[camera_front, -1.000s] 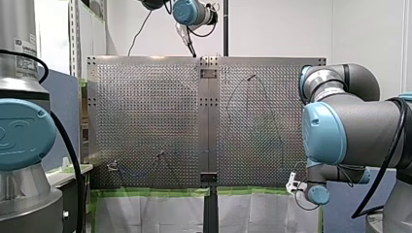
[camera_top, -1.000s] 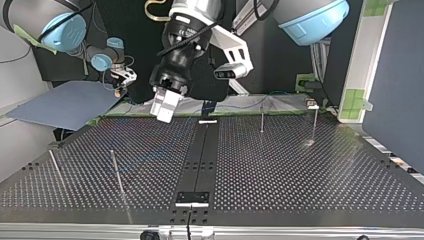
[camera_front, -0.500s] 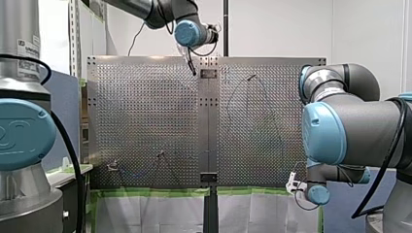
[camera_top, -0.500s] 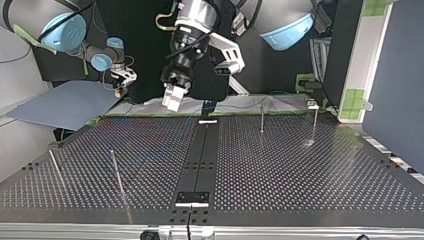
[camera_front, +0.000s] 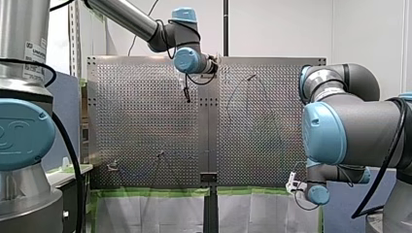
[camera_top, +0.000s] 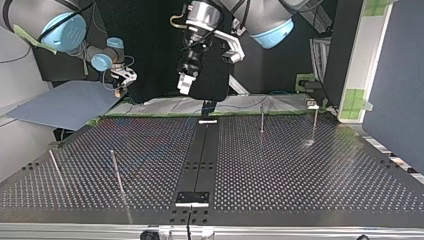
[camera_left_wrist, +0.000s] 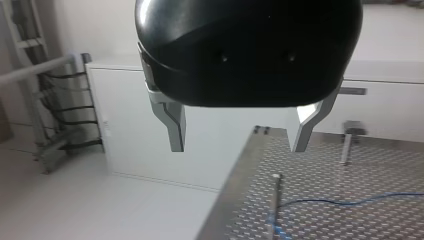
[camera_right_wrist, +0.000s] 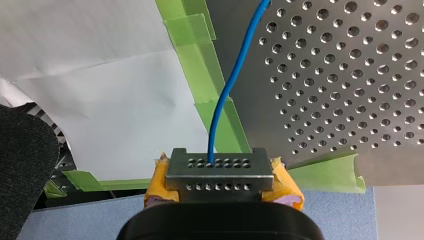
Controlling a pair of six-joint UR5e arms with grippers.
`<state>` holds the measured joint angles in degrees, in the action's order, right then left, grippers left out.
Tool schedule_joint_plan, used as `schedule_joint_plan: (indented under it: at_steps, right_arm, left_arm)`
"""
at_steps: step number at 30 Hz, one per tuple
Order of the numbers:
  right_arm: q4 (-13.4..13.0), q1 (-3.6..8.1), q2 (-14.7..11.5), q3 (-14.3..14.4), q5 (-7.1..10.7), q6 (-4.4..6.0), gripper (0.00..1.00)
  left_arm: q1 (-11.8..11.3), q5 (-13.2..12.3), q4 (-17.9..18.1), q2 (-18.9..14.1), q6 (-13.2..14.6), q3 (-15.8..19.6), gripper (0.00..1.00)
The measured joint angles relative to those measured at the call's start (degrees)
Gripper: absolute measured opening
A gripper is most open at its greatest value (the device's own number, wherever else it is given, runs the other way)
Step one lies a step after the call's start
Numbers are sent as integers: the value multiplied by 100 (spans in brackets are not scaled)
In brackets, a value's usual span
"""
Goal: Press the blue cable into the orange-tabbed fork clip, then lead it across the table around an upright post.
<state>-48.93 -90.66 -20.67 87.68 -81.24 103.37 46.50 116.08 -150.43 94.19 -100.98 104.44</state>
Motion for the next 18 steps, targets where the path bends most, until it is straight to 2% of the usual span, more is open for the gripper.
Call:
schedule_joint_plan:
  at_steps: [11, 18]
  right_arm:
    - [-3, -5, 1, -5, 2, 8, 0]
    - [-3, -3, 2, -5, 2, 12, 0]
  left_arm:
    - [-4, 20, 74, 0, -49, 648, 99]
    - [-52, 163, 238, 3, -48, 1029, 99]
